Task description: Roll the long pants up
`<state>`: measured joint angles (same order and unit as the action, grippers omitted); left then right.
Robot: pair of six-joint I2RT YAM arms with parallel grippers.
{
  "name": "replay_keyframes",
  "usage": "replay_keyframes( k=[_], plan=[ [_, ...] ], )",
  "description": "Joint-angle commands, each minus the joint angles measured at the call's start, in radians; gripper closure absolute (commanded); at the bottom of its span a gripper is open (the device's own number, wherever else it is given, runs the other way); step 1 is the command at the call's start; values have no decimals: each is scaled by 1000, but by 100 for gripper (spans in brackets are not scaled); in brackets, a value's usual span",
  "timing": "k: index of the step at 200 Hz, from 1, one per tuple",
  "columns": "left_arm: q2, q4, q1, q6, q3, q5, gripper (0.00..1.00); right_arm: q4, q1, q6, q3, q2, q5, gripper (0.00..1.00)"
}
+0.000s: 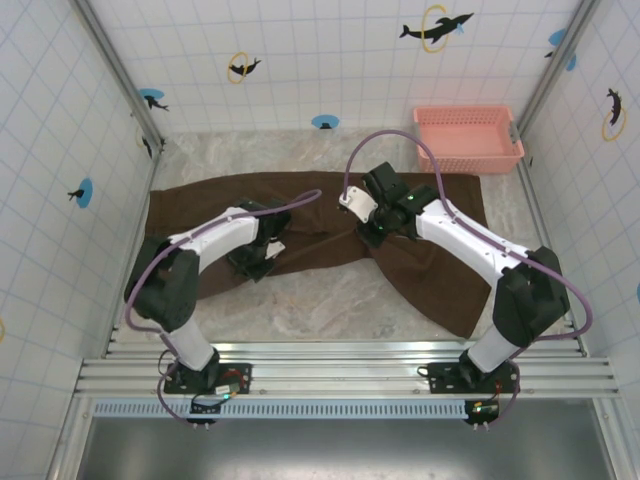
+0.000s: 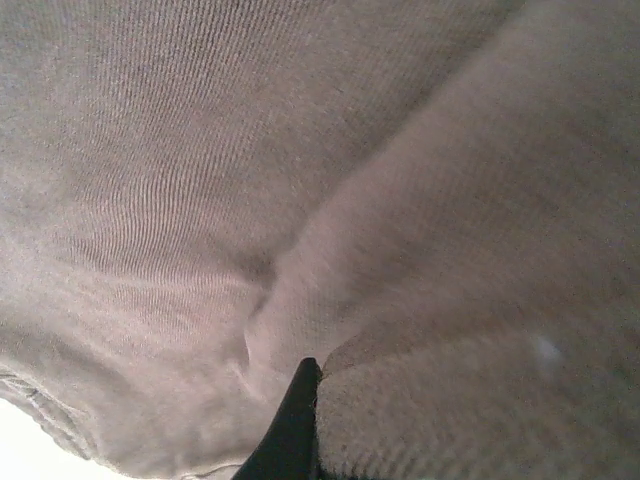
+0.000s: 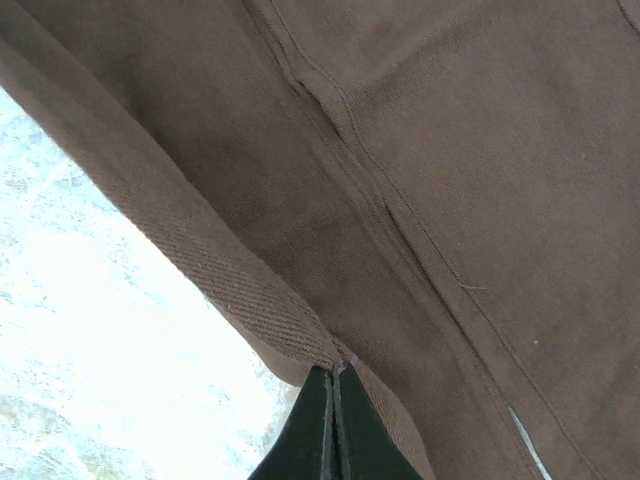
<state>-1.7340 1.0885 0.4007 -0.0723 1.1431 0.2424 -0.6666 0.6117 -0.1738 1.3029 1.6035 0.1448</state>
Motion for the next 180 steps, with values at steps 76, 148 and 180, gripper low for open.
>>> replay_keyframes(
  k=[76,148,180],
  plan=[
    [-114,126,-67,109,532,350,100,-88,-81,-15,179,96,-143,100],
    [-382,75,-153,291,926,359,100,-112,-165,-21,518,444,-151,100],
    [-519,56,-183,361,1073,352,100,-160,-190,-26,736,622,-147,100]
  ],
)
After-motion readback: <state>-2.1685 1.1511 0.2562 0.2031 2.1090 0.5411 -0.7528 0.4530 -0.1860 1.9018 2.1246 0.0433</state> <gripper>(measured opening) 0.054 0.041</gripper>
